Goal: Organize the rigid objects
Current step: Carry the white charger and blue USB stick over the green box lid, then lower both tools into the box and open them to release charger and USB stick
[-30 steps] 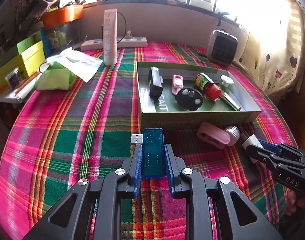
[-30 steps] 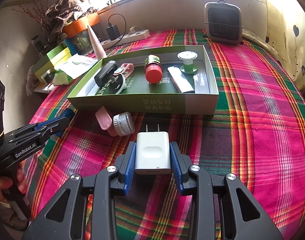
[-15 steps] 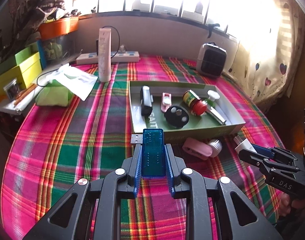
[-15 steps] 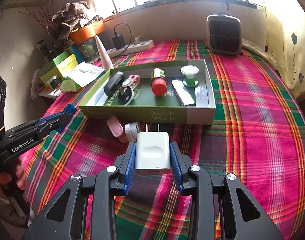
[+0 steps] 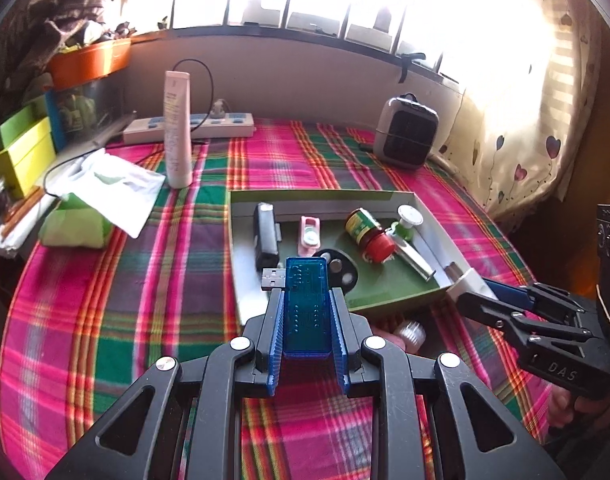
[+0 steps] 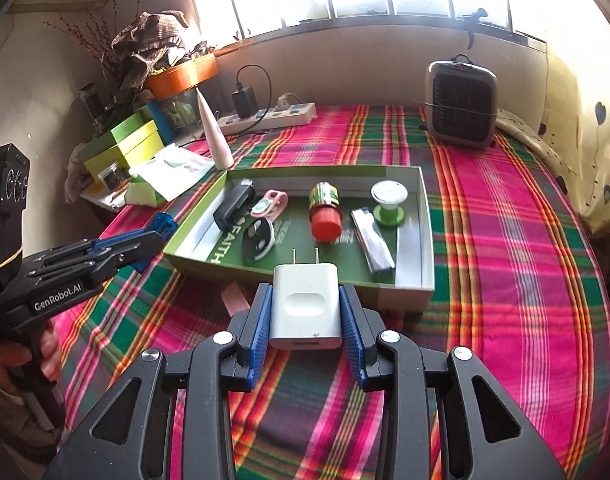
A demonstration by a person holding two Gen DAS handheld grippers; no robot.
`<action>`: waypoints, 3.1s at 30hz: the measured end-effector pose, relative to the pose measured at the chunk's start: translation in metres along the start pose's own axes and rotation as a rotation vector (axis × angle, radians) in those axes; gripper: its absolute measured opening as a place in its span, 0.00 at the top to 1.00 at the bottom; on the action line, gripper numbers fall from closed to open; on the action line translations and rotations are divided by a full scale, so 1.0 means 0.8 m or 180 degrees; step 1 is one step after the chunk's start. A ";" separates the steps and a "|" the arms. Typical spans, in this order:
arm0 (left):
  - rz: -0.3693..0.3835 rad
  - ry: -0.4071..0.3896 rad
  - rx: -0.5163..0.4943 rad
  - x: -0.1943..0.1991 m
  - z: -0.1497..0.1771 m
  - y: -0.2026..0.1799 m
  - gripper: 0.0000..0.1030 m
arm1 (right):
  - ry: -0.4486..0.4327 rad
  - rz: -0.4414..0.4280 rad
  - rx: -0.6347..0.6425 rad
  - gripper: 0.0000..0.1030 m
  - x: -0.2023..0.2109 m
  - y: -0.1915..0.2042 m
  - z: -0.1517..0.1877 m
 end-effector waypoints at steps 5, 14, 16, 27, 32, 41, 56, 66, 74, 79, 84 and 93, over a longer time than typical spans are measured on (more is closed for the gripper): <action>0.0017 0.0047 -0.0033 -0.017 -0.008 -0.001 0.80 | 0.0035 -0.0054 0.0036 0.66 -0.015 0.004 -0.016; 0.0055 0.0133 0.0010 -0.045 -0.015 0.003 0.80 | 0.0246 -0.0239 0.0037 0.66 -0.056 0.009 -0.037; 0.0053 0.0157 0.0021 -0.051 -0.016 0.004 0.80 | 0.0287 -0.0273 0.0031 0.66 -0.064 0.010 -0.041; 0.0039 0.0216 0.0034 -0.068 -0.019 0.010 0.80 | 0.0458 -0.0316 0.0047 0.66 -0.098 0.010 -0.046; 0.0021 0.0262 0.0038 -0.076 -0.017 0.011 0.80 | 0.0505 -0.0244 0.0047 0.66 -0.113 0.006 -0.048; -0.0016 0.0302 0.0047 -0.086 -0.014 0.012 0.80 | 0.0454 -0.0162 0.0100 0.66 -0.124 0.009 -0.055; -0.0077 0.0335 0.0072 -0.095 -0.013 0.016 0.80 | 0.0422 -0.0132 0.0121 0.66 -0.138 0.011 -0.058; -0.0079 0.0339 0.0086 -0.095 -0.012 0.016 0.80 | 0.0411 -0.0147 0.0098 0.66 -0.138 0.011 -0.058; -0.0082 0.0337 0.0099 -0.093 -0.011 0.017 0.79 | 0.0425 -0.0176 0.0026 0.66 -0.137 0.007 -0.057; -0.0094 0.0321 0.0105 -0.089 -0.012 0.016 0.78 | 0.0433 -0.0186 0.0004 0.66 -0.136 0.007 -0.055; -0.0101 0.0286 0.0103 -0.082 -0.011 0.014 0.74 | 0.0453 -0.0205 -0.0037 0.66 -0.132 0.006 -0.052; -0.0102 0.0241 0.0101 -0.068 -0.008 0.008 0.69 | 0.0375 -0.0228 -0.0093 0.65 -0.113 0.005 -0.046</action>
Point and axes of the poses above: each gripper's, at about its wrist camera, not at the fingertips, and x roughly against the way its jaws point, y to its left, z to its underside, the point moved 2 cm from there along -x, roughly the way its jaws point, and after that the axes turned 10 degrees about z, right-handed, at the moved point
